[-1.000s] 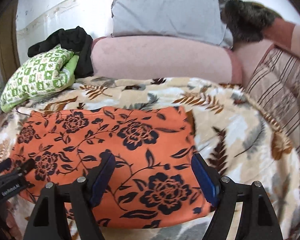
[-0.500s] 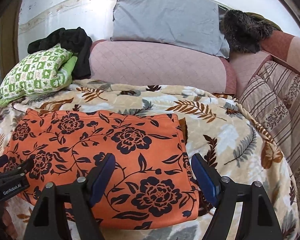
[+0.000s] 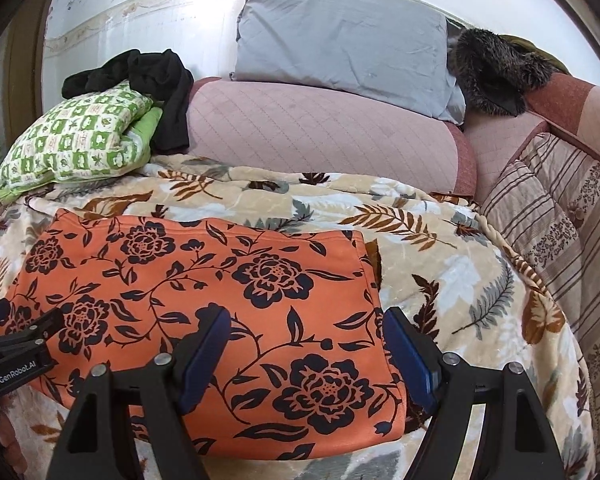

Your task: Fold small clothes

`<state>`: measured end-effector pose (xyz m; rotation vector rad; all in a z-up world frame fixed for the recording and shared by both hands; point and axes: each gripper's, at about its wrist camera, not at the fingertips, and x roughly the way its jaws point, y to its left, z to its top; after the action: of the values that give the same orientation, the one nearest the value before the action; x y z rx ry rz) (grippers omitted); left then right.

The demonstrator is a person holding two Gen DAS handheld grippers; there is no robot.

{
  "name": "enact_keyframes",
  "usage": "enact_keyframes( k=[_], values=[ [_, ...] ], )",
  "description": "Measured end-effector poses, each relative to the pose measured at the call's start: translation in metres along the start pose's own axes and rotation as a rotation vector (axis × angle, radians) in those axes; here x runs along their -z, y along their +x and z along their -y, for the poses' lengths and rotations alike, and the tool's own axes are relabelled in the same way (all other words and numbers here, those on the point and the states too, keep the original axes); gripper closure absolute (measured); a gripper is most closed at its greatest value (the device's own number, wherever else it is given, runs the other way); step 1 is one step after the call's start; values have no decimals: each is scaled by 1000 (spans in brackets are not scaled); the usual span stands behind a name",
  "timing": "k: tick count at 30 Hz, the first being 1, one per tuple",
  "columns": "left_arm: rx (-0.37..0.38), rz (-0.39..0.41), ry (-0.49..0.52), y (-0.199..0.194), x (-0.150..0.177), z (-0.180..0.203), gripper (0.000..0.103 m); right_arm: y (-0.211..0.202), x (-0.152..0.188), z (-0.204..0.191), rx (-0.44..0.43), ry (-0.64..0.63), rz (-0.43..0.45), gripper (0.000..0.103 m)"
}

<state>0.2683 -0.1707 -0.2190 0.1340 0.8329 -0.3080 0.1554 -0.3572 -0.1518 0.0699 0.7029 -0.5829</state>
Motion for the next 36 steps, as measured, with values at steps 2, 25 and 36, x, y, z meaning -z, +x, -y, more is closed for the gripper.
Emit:
enact_keyframes(
  k=[2,25,36],
  values=[
    [0,1,0,0,0,0,6,1,0,0,-1,1,0,22],
    [5,-4,15,0,2,3,6,-2,0,-1,18,-14,17,22],
    [-7,-42,-2,5,1,-6,6,17,6,2,-27,14,-66,22]
  ],
)
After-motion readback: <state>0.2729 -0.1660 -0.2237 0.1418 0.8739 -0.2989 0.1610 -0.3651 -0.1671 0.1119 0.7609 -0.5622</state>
